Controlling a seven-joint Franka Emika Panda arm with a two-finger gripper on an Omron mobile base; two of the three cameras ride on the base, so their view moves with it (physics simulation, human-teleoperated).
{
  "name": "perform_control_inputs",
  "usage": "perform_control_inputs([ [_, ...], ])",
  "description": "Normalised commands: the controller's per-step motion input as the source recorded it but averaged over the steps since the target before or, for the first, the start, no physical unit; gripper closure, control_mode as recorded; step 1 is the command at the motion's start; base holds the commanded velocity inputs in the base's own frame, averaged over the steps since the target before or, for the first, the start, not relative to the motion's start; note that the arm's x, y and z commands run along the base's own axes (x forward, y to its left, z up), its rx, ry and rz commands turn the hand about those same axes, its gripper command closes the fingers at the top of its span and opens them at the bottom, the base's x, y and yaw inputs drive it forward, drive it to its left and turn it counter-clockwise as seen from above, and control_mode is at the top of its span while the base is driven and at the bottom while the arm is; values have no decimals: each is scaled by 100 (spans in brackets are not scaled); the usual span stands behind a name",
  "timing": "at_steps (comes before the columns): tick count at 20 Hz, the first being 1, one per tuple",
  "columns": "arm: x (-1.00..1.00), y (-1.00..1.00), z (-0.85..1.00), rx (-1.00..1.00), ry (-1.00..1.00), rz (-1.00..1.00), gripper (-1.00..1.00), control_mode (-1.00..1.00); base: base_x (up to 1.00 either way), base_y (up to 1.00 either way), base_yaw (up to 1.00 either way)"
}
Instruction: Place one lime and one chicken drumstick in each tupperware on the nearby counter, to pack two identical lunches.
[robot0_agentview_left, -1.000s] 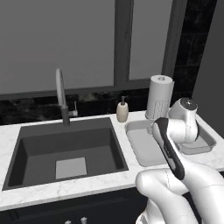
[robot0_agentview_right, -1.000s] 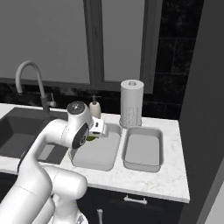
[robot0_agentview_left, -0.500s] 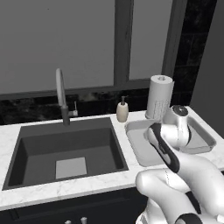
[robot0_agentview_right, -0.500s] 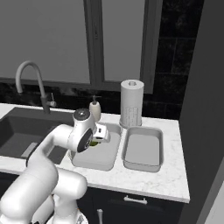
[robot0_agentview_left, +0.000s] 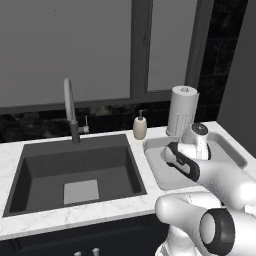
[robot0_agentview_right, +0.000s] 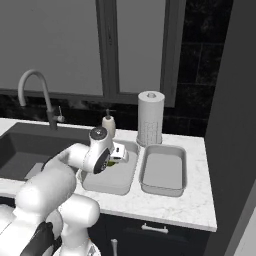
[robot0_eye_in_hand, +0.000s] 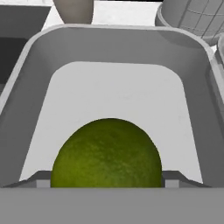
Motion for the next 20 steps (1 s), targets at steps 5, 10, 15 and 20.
perform_control_inputs([
  [5, 41, 0, -38, 0, 0, 0, 100, -100, 0, 0, 0],
  [10, 11, 0, -7, 0, 0, 0, -100, -100, 0, 0, 0],
  [15, 0, 4, 55, 0, -6, 0, -100, -100, 0, 0, 0],
  [20, 0, 17, 27, -1, -7, 0, -100, -100, 0, 0, 0],
])
